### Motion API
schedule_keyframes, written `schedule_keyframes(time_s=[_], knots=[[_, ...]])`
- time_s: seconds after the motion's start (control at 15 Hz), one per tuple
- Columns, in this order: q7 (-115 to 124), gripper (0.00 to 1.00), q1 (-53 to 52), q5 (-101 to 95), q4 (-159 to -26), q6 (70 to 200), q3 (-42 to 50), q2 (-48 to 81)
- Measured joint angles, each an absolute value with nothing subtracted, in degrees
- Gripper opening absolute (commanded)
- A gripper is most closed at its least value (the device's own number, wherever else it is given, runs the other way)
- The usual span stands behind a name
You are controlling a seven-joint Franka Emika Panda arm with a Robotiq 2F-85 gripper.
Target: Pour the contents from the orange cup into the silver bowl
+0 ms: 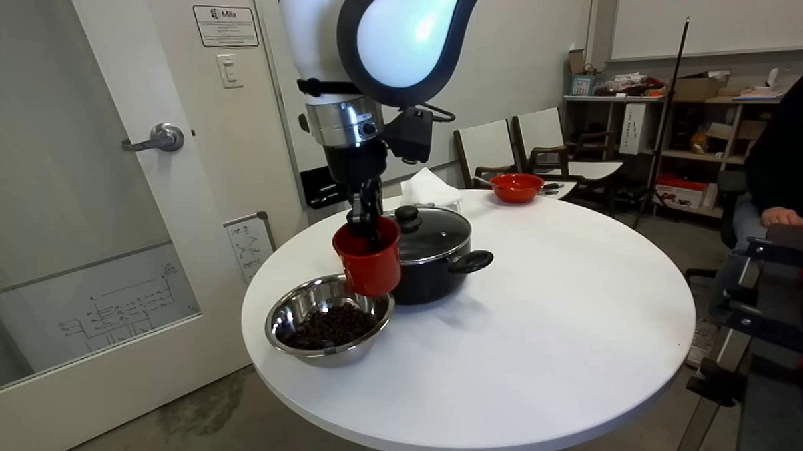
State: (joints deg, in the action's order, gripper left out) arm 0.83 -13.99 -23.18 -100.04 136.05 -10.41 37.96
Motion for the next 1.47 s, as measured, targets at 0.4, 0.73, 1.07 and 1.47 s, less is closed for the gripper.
schedule_keyframes(time_s=[0.4, 0.73, 1.07, 1.47], knots=[[2.01, 0.02, -14.23, -23.42, -113.96, 152.43, -6.55, 32.27], [2.04, 0.02, -12.14, -22.68, -125.28, 161.18, -4.05, 28.45], [0.78, 0.02, -9.95, -19.97, -132.33, 163.07, -3.95, 24.63], [-4.75, 0.02, -4.73, -12.95, -139.30, 163.07, -6.73, 21.90]])
